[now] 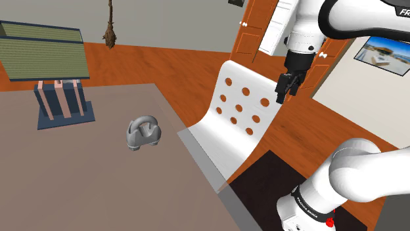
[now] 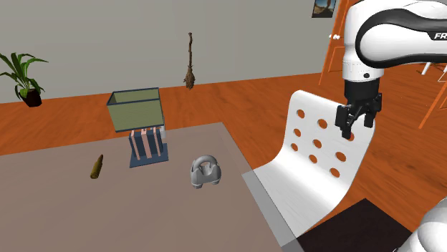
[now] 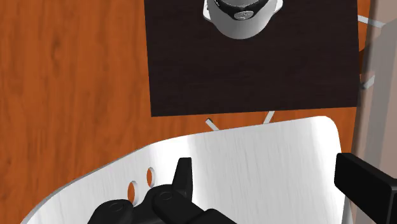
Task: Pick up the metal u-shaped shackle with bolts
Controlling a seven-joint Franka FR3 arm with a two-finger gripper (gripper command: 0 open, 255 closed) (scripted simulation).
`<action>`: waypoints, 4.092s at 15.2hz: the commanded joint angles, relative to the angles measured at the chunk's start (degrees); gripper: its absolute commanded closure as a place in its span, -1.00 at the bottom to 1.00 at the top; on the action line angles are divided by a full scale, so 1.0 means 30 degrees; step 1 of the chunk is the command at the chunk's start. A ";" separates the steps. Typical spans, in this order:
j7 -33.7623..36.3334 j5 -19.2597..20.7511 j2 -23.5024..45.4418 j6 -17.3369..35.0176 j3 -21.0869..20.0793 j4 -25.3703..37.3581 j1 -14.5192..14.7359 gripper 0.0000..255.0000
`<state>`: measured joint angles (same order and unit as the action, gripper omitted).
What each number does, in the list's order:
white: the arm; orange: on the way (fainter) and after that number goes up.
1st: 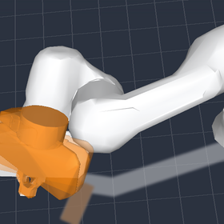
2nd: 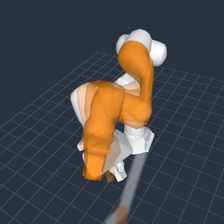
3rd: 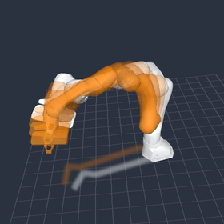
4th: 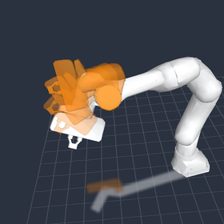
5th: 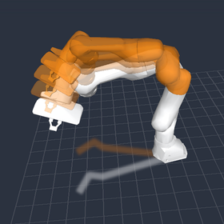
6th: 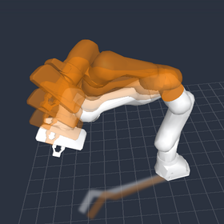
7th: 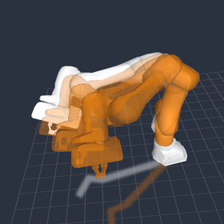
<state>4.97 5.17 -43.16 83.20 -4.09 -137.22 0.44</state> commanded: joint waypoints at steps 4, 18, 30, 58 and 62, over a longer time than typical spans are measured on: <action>-0.0372 -0.0009 0.1937 0.1294 -0.0500 0.0718 0.0506 -1.00; -0.1638 0.1141 1.0817 0.5236 -0.3202 0.5872 0.2414 -1.00; -0.2169 0.4002 1.8242 0.5967 -0.5315 1.2155 0.4578 -1.00; -0.3111 0.7777 2.6209 0.6340 -0.6108 1.9029 0.8392 1.00; -0.3098 0.7787 2.6268 0.6298 -0.6105 1.9124 0.8433 1.00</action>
<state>-4.36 28.50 35.55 102.21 -22.47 -79.88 25.72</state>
